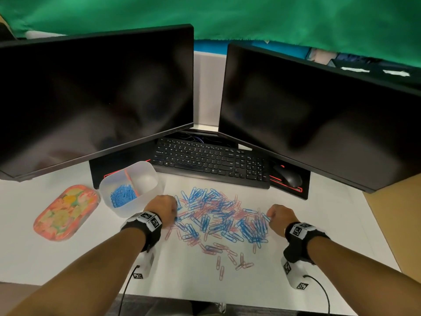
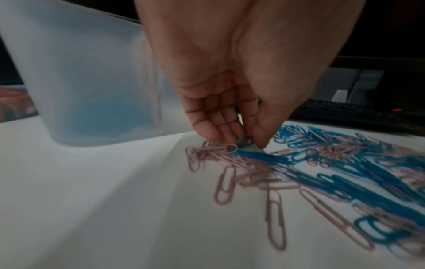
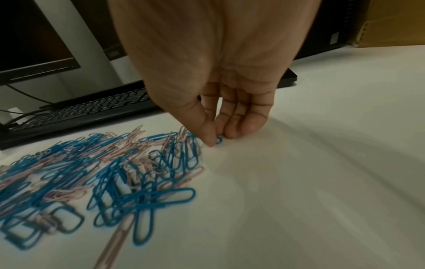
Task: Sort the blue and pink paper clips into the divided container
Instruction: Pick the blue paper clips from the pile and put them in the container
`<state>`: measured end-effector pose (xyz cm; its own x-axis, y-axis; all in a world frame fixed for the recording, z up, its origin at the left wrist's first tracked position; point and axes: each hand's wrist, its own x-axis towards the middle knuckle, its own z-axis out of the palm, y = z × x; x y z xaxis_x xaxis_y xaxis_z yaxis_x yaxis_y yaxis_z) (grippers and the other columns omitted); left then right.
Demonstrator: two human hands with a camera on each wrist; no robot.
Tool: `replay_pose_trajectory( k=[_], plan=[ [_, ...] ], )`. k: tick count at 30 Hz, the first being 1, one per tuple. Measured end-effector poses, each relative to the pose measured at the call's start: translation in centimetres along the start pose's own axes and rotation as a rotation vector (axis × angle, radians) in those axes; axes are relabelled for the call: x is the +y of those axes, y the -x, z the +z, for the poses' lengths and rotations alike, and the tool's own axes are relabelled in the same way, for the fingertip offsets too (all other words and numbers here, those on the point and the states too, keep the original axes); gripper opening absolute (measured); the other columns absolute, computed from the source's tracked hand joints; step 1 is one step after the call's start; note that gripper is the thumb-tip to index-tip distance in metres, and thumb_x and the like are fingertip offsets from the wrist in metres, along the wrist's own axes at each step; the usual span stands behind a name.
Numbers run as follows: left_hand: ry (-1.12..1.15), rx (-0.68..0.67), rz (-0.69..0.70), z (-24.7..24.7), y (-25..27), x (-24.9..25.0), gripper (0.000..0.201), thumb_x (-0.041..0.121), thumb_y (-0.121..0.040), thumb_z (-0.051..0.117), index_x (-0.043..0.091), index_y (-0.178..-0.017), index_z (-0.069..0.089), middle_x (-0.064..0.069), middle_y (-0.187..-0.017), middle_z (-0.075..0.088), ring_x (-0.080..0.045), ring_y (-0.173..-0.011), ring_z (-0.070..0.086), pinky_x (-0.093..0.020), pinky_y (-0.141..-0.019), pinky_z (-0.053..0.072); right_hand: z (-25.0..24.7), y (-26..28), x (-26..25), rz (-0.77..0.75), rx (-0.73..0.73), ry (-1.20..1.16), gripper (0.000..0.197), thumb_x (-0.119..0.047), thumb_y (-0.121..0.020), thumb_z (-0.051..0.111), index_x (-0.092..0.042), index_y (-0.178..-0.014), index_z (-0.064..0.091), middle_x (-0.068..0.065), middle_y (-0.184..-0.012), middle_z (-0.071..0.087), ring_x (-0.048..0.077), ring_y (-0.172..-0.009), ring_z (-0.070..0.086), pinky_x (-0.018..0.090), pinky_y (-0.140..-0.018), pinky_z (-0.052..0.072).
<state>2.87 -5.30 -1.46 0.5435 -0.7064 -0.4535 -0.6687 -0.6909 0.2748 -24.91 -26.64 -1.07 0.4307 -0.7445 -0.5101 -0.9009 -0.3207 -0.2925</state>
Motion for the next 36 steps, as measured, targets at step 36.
replay_pose_trajectory(
  k=[36],
  plan=[
    [-0.098, -0.029, 0.183, 0.8, 0.4, -1.1, 0.016, 0.018, -0.086, 0.054, 0.023, -0.1, 0.059, 0.001, -0.115, 0.056, -0.019, -0.1, 0.057, -0.028, -0.086, 0.048, 2.5, 3.3, 0.3, 0.005, 0.116, -0.273, 0.018, -0.009, -0.084, 0.064, -0.013, -0.098, 0.054, 0.002, -0.084, 0.057, 0.011, -0.067, 0.054, 0.015, -0.052, 0.039]
  ],
)
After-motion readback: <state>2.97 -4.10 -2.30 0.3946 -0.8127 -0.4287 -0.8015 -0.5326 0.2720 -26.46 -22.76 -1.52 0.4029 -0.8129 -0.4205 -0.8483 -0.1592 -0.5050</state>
